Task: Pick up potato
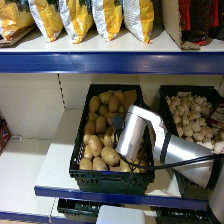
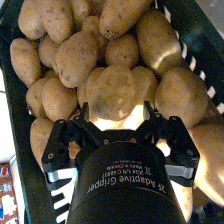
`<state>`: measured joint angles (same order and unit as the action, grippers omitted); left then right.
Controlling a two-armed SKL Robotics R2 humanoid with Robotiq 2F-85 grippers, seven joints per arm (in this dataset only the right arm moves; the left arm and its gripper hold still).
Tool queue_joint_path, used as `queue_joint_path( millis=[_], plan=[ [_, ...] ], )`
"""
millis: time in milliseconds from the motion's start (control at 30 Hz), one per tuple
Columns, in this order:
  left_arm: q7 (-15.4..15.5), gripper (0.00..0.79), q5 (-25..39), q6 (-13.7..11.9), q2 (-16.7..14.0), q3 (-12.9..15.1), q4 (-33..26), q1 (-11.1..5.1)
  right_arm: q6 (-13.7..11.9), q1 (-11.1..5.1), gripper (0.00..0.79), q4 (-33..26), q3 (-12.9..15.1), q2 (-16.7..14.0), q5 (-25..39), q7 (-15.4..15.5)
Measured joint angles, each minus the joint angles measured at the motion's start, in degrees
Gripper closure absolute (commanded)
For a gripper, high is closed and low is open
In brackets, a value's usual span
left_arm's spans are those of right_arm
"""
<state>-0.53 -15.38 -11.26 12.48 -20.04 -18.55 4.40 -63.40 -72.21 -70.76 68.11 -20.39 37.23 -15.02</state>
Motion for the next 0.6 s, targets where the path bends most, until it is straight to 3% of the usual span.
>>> queue_joint_path(
  millis=[400, 433, 467, 500, 533, 567, 600],
  plan=[
    [0.00, 0.785, 0.00, 0.00, 0.00, 0.00, 0.00, 0.00, 3.86, 1.47, 0.000, 3.52, 0.86, 1.39, -3.32, 2.22],
    [0.00, 0.785, 0.00, 0.00, 0.00, 0.00, 0.00, 0.00, 4.17, 1.50, 0.157, 3.73, 0.91, 1.44, -3.37, 2.38],
    [0.00, 0.785, 0.00, 0.00, 0.00, 0.00, 0.00, 0.00, 4.36, 1.51, 0.256, 3.83, 0.93, 1.47, -3.40, 2.46],
    [0.00, 0.785, 0.00, 0.00, 0.00, 0.00, 0.00, 0.00, 4.68, 1.54, 0.506, 4.00, 0.98, 1.53, -3.46, 2.60],
    [0.00, 0.785, 0.00, 0.00, 0.00, 0.00, 0.00, 0.00, 4.88, 1.56, 0.651, 4.11, 1.04, 1.57, -3.52, 2.69],
    [0.00, 0.785, 0.00, 0.00, 0.00, 0.00, 0.00, 0.00, 5.16, 1.61, 0.766, 4.25, 1.11, 1.61, -3.70, 2.77],
    [0.00, 0.785, 0.00, 0.00, 0.00, 0.00, 0.00, 0.00, 5.41, 1.63, 0.776, 4.34, 1.19, 1.66, -3.88, 2.84]
  ],
)
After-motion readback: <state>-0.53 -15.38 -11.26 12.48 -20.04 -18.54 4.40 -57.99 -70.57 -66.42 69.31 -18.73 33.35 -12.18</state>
